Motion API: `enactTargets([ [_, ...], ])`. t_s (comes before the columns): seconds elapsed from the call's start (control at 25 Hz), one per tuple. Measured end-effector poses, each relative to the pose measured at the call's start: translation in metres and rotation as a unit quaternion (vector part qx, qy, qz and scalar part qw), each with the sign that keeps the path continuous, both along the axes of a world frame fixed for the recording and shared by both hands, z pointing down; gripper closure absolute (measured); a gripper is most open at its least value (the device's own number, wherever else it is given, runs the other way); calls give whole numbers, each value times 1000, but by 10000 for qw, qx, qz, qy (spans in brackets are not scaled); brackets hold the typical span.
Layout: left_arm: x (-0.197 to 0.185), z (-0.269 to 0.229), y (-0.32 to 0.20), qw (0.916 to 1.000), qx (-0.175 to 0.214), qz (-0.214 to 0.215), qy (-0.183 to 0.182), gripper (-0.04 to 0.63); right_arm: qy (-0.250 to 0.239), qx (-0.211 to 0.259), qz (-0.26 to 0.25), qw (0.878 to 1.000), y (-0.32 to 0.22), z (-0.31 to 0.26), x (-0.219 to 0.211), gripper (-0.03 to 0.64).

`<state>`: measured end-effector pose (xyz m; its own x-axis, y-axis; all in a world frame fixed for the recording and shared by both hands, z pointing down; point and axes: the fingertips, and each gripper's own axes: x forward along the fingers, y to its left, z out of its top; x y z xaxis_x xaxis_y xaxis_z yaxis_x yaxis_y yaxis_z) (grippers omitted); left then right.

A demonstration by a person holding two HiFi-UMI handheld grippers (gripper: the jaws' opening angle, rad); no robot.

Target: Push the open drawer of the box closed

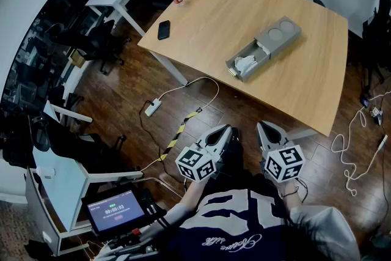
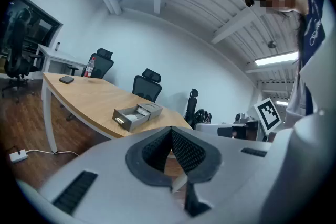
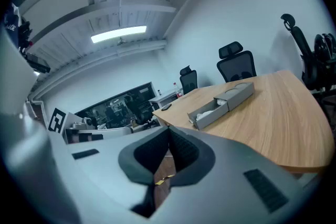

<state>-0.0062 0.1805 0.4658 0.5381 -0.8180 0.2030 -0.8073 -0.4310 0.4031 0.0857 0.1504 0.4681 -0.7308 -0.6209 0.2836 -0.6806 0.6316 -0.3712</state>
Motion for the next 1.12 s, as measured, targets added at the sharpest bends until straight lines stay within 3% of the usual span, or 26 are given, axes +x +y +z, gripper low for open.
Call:
enactTargets([
  [0.64,-103,28,-177,9995,-203,222,-46,594,263,-20,1053,9941,-165,-2,-53,627],
  [0.88,-128,58,-230,9969,-663,409,-71,594,366,-96,1537,9874,-203,0,-61,627],
  [1.12,-108,99,-246,9885,-1233,845,-211,594,620,-267,1820,9810,-197,8,-48,627],
])
